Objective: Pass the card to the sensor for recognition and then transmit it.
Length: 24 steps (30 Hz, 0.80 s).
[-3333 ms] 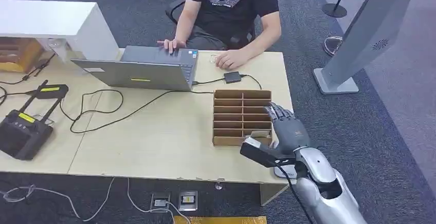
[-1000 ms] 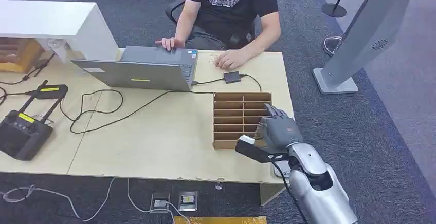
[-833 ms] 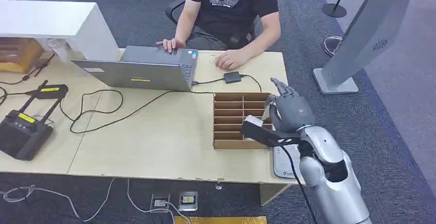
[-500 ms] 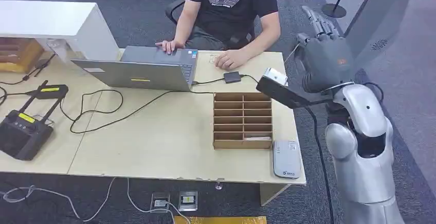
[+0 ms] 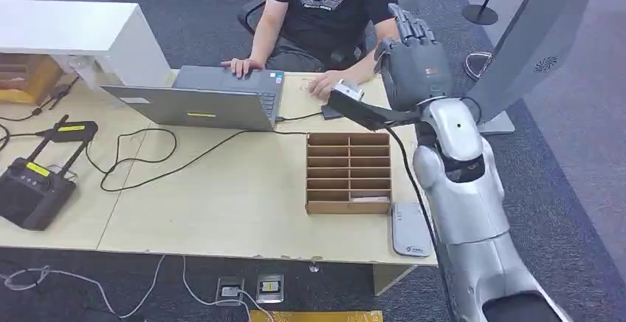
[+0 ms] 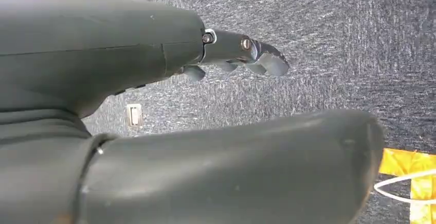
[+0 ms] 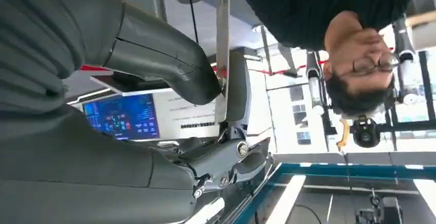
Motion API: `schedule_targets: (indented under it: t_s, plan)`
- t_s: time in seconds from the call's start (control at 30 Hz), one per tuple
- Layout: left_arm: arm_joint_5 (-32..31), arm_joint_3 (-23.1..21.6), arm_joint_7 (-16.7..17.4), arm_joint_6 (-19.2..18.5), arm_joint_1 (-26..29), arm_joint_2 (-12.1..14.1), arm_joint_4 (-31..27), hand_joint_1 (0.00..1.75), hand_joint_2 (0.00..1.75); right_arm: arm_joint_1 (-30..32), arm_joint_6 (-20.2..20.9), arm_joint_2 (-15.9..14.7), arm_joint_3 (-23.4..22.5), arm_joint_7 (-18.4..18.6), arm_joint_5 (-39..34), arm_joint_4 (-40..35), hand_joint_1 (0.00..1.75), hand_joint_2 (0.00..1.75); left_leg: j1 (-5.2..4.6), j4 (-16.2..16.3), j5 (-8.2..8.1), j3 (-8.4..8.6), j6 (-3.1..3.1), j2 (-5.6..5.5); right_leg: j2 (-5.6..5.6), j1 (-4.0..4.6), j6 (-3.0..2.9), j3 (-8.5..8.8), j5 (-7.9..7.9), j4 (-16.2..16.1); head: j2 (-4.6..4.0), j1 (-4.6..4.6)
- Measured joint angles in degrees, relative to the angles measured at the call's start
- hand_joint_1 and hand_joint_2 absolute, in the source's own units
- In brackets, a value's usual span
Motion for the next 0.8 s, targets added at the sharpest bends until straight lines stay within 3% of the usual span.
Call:
schedule_targets:
  t_s: [0.33, 0.8]
  plan:
    - [-0.46, 0.0, -0.02, -0.22, 0.02, -0.04, 0.0, 0.0, 0.0, -8.51, -4.13, 5.12, 1.99, -0.83, 1.86, 20.53, 1.75, 1.75, 0.0, 0.01, 0.01, -0.01, 0.0, 0.0, -0.02, 0.01, 0.0, -0.02, 0.0, 0.0, 0.0, 0.02]
    - [-0.41, 0.0, 0.02, 0.59, 0.14, -0.02, 0.0, 0.0, 0.0, -11.16, -6.1, 5.53, 2.06, -0.59, 2.14, 32.53, 1.75, 1.75, 0.0, 0.02, 0.01, 0.01, 0.0, 0.0, 0.01, 0.01, 0.0, -0.04, 0.0, -0.01, 0.0, 0.02]
